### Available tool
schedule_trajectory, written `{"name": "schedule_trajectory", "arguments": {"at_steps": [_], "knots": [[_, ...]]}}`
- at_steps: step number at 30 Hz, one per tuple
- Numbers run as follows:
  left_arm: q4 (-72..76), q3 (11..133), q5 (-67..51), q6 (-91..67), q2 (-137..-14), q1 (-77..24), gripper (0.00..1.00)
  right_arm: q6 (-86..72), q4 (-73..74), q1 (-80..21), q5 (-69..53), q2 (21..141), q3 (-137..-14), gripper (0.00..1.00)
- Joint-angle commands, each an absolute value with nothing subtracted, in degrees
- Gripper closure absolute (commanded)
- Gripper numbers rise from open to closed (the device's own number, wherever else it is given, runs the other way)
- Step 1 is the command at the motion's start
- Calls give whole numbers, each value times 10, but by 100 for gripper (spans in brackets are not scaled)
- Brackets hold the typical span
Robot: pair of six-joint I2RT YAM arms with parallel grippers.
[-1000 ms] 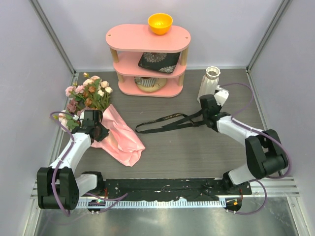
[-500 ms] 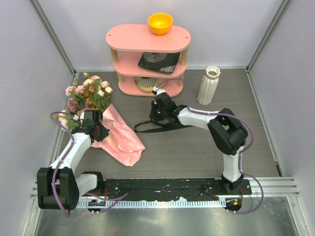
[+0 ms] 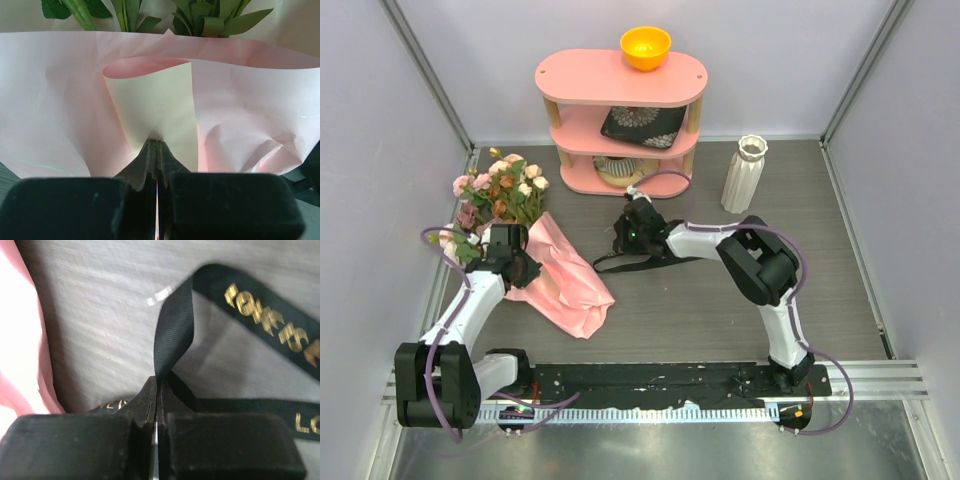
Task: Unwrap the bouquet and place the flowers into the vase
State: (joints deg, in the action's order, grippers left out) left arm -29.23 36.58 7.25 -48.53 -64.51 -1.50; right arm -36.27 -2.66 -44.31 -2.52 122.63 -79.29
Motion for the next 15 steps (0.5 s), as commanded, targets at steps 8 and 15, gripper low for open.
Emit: {"name": "schedule_trajectory", "arguments": {"at_steps": [8,15], "knots": [[-280,381,69,-478,-632,-13,100,-509,169,-433,198,1006,-500,99],[-274,385,55,-482,-642,-12,100,-695,460,-238,230,1057,-546,99]]}}
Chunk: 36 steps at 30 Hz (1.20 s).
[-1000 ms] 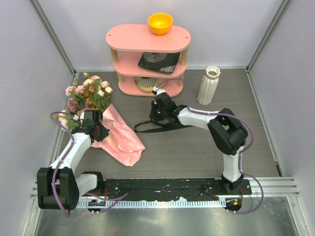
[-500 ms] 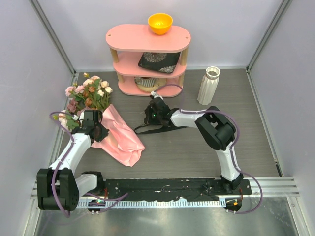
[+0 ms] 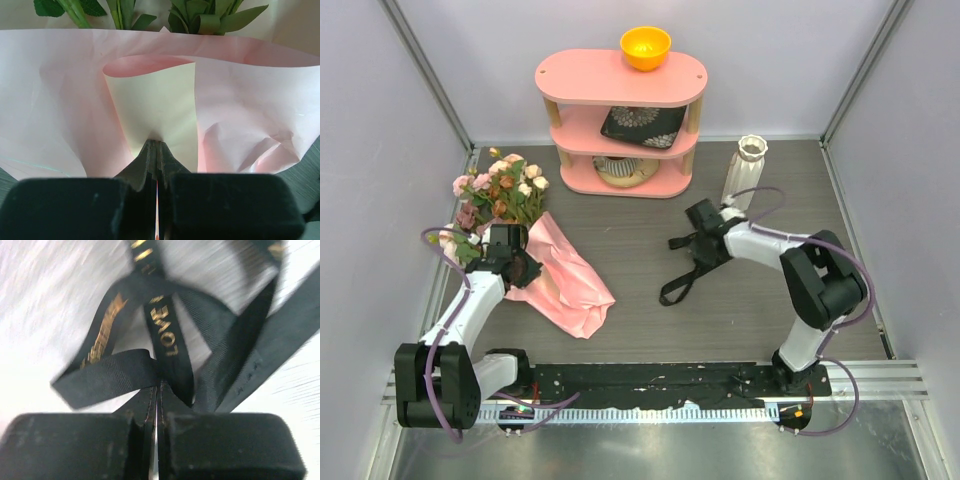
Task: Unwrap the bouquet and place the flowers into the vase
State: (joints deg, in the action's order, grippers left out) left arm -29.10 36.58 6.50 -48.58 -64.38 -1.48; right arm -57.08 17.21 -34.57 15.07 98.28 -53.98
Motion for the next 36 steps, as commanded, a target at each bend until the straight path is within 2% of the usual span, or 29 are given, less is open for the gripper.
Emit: {"name": "schedule_trajectory", "arguments": {"at_steps": [1,4,7,12,19,22,29,30,31,32,33,34,35,36], "knots": [[-276,388,54,-480,-642,-13,100,-701,480,-218,228,1085,-555,99],[-283,395,59,-476,-635,-13,100,-715,499,-147,197,1094,-556,99],[-286,398,61,-476,-625,-13,100,-756,488,-114,205,1041,-531,99],[-286,396,62,-473,-620,-12,100,-813,551,-69,279,950,-535,99],[-287,394,57,-471,-613,-12,100,-773,564,102,257,854,-470,99],[-288,394,57,-469,-608,-12,100,-766,586,144,281,788,-454,99],[-283,393,48,-468,-612,-13,100,-731,624,163,327,673,-470,97],[-282,393,44,-468,-613,-12,100,-725,627,163,333,663,-480,93],[-283,395,42,-465,-613,-12,98,-695,621,163,335,650,-483,75],[-283,396,40,-464,-613,-13,94,-680,614,163,337,628,-486,64],[-284,397,36,-463,-611,-12,84,-669,613,162,338,613,-491,53],[-284,401,33,-464,-611,-12,77,-633,607,162,335,600,-492,32],[-284,403,26,-464,-606,-12,68,-618,588,162,327,587,-490,24],[-286,407,21,-465,-605,-12,49,-608,586,162,327,565,-495,18]]}}
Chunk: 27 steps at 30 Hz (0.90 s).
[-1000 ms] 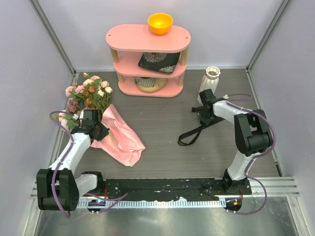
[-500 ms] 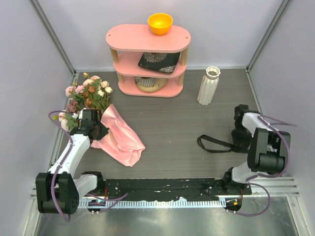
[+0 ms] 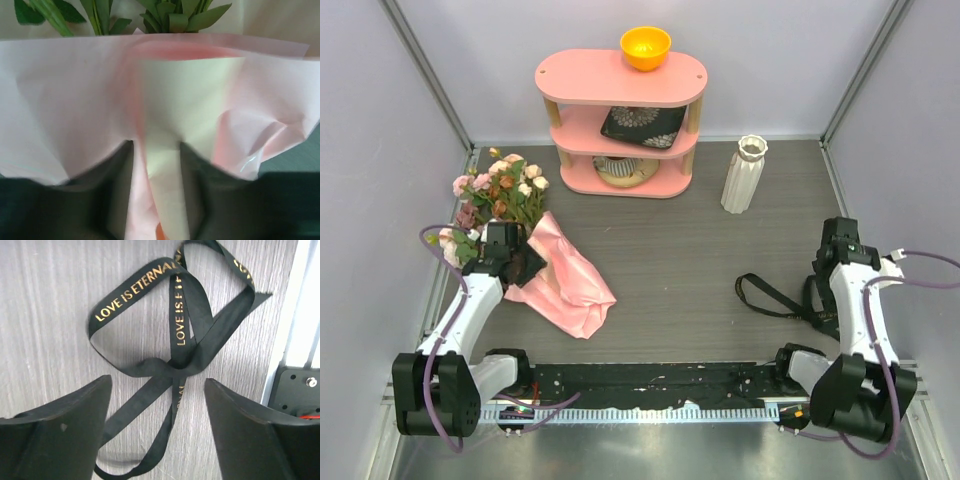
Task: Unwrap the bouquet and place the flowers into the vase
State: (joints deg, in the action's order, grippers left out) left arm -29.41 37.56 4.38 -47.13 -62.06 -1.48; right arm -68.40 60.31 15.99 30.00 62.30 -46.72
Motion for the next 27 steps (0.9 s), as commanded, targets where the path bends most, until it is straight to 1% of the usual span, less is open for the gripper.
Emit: {"name": "schedule_trajectory", "arguments": {"at_steps": [1,3,4,5,9,10,11,12,13,15,16,17,18,19,20,21,22,23,24,25,27], "knots": [[-290,416,19,-468,-602,-13,41,-592,582,162,323,556,-499,13],[-300,424,13,-475,-592,-13,28,-556,583,162,310,541,-519,11],[-307,434,6,-475,-587,-13,26,-537,578,162,300,534,-527,11],[-310,439,3,-475,-578,-13,25,-486,557,159,283,529,-534,11],[-324,470,-27,-444,-537,-12,21,-348,482,129,164,505,-538,9],[-331,475,-28,-439,-527,-13,20,-333,475,82,163,502,-540,9],[-336,478,-28,-431,-515,-13,16,-323,475,50,174,503,-546,8],[-339,482,-29,-419,-493,-12,14,-323,475,6,207,504,-548,9],[-341,481,-34,-412,-480,-13,11,-324,469,-83,219,502,-548,8],[-309,459,-100,-391,-448,-13,7,-327,447,-169,216,503,-534,8],[-290,447,-161,-393,-443,-12,5,-331,420,-244,214,506,-521,8],[-267,413,-209,-402,-441,-13,0,-337,404,-279,212,509,-515,8],[-191,391,-252,-442,-453,-12,0,-339,387,-312,216,518,-510,8],[-145,372,-300,-469,-465,-14,0,-341,356,-352,220,532,-502,7],[-113,353,-369,-495,-482,-17,0,-333,338,-416,215,545,-500,8],[-86,352,-373,-507,-502,-27,0,-321,318,-456,212,556,-499,8],[-84,353,-358,-506,-506,-61,0,-316,289,-487,216,583,-504,8],[-85,361,-316,-500,-507,-80,0,-309,269,-550,213,596,-505,8],[-88,365,-296,-496,-510,-99,0,-301,245,-575,207,608,-505,8],[-84,369,-286,-488,-530,-133,0,-288,200,-596,186,623,-507,8],[-77,388,-281,-484,-578,-165,0,-279,152,-631,152,659,-505,11]]}}
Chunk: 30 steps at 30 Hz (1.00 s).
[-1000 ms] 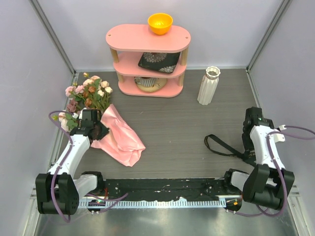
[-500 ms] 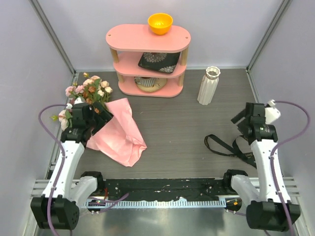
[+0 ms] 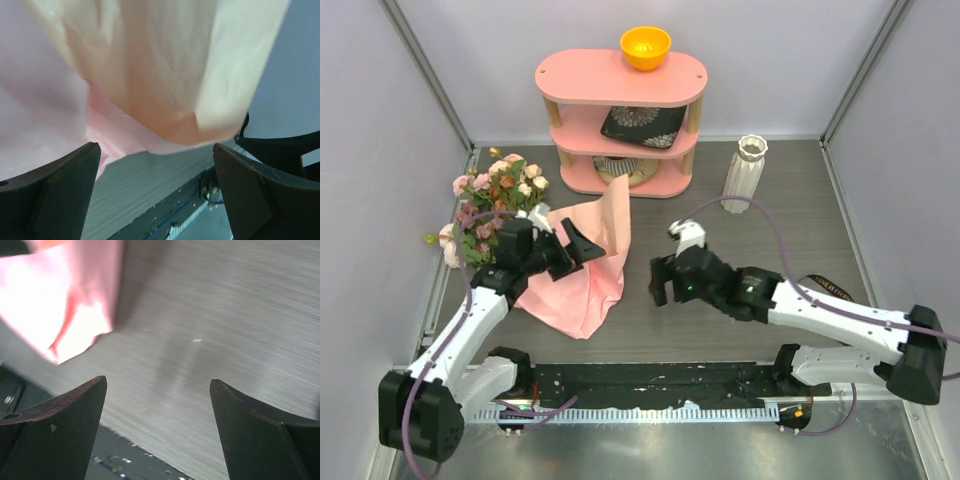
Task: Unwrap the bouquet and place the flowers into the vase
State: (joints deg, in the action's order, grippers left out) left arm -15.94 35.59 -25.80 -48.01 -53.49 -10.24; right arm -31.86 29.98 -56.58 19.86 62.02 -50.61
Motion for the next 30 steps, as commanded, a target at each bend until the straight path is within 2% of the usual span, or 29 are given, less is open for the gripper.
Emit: {"name": "schedule_trajectory", "arguments": {"at_steps": [1,3,4,5,7,9,11,13,14,15,17,18,22,24,26,28,30], "knots": [[-76,398,-286,-484,-638,-193,1,-282,103,-633,130,667,-496,12],[-84,437,-298,-478,-703,-217,8,-289,56,-633,106,671,-482,16],[-98,452,-275,-475,-721,-230,19,-284,16,-632,101,669,-467,18],[-111,465,-246,-474,-718,-234,21,-277,5,-631,104,665,-463,24],[-126,462,-144,-473,-667,-234,23,-267,4,-617,111,657,-461,30],[-169,461,-72,-458,-563,-235,21,-269,-24,-585,78,654,-466,39],[-216,466,37,-450,-497,-234,18,-311,-38,-507,31,664,-477,48],[-299,469,107,-446,-405,-234,13,-341,-57,-436,-41,713,-504,47],[-346,470,117,-446,-376,-234,11,-343,-61,-429,-60,743,-523,38],[-368,472,121,-447,-336,-234,9,-325,-27,-426,-79,774,-552,34],[-435,483,121,-453,-302,-235,6,-302,18,-435,-116,880,-668,26],[-456,488,118,-454,-280,-234,5,-282,58,-437,-126,912,-706,25],[-538,532,99,-460,-243,-235,4,-224,111,-464,-50,1032,-863,20],[-569,547,96,-459,-235,-234,4,-221,180,-464,-48,1117,-925,20],[-583,569,95,-458,-236,-234,4,-224,216,-468,-67,1173,-992,27],[-584,590,93,-454,-256,-234,4,-232,229,-484,-90,1177,-980,36],[-582,604,90,-440,-283,-235,4,-233,194,-514,-107,1133,-903,37]]}}
